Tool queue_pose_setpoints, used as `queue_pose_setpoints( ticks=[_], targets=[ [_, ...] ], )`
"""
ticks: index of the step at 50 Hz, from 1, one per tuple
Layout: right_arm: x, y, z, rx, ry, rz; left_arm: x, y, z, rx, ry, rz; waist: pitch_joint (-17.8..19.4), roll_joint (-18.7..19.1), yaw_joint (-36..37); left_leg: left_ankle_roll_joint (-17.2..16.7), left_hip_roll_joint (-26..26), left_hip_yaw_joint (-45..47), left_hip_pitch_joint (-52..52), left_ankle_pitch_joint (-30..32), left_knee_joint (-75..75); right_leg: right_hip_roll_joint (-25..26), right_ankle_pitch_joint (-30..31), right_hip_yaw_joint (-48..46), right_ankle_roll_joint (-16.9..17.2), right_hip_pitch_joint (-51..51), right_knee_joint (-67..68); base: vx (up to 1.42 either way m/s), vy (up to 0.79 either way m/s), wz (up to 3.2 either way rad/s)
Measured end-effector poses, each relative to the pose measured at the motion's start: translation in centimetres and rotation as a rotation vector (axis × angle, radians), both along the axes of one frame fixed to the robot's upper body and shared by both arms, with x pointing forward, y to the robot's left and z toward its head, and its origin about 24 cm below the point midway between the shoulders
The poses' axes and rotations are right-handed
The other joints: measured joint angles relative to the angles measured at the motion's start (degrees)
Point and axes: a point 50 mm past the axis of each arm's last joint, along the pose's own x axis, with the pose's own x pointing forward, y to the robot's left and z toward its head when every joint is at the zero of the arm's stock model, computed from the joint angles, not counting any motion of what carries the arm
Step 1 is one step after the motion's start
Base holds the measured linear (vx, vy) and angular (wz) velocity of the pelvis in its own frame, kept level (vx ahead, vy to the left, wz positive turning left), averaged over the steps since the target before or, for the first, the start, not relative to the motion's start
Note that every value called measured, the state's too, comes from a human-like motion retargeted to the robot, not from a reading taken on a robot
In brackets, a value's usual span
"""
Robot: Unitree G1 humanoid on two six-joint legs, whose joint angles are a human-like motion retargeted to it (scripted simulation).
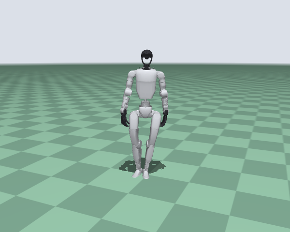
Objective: In place motions
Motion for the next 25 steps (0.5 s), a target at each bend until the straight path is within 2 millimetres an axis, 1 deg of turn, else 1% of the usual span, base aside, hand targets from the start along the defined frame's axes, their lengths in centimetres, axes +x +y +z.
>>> queue_pose_setpoints(
  ticks=[4,8,13,17,19,22,25],
  targets=[
    [-1.4,-0.3,-0.1,-0.029,0.039,-0.045,0.7,-0.5,-0.1,-0.021,-0.018,0.004,-0.7,2.5,-3.5,-0.1,2.4,5.6,0.6,-1.2,-0.5,1.6,1.4,4.7,0.0,-1.9,0.5,-0.01,-0.03,-1.5],
    [-3.8,-1.0,0.0,-0.078,0.107,-0.124,2.9,-0.5,-0.3,-0.02,-0.082,-0.032,0.2,4.8,-7.2,-0.3,4.3,9.4,1.7,-2.0,-0.6,3.2,2.0,7.9,-0.2,-2.3,0.8,-0.03,0.0,-0.93],
    [-8.4,-1.6,0.4,-0.14,0.244,-0.245,6.6,0.0,-0.1,0.005,-0.194,-0.117,1.0,6.8,-10.8,-0.3,5.7,11.2,2.1,-2.6,-0.5,4.6,2.1,9.5,-0.1,-2.5,1.0,-0.01,0.01,-0.34],
    [-12.4,-1.5,1.1,-0.158,0.372,-0.336,9.5,0.3,0.2,0.017,-0.277,-0.199,1.4,7.1,-11.5,-0.3,6.0,11.2,1.9,-2.7,-0.3,4.7,1.9,9.5,-0.1,-2.6,1.1,0.0,0.0,0.0],
    [-14.0,-1.3,1.4,-0.157,0.424,-0.353,10.5,0.3,0.4,0.019,-0.304,-0.232,1.5,7.2,-11.2,-0.3,5.9,11.0,1.8,-2.7,-0.3,4.6,1.8,9.4,-0.1,-2.7,1.2,0.0,0.0,0.0],
    [-15.5,-1.0,1.7,-0.158,0.47,-0.346,11.2,0.3,0.6,0.026,-0.324,-0.261,1.5,7.2,-10.6,-0.4,5.9,10.5,1.7,-2.7,-0.2,4.5,1.6,9.1,-0.2,-2.7,1.3,0.0,0.0,0.0],
    [-15.7,-0.5,1.7,-0.136,0.487,-0.302,11.0,0.4,0.5,0.027,-0.322,-0.264,1.6,7.3,-10.1,-0.5,5.8,9.6,1.6,-2.4,-0.2,4.4,1.4,8.6,-0.2,-2.5,1.3,0.0,0.02,0.26]
  ],
)
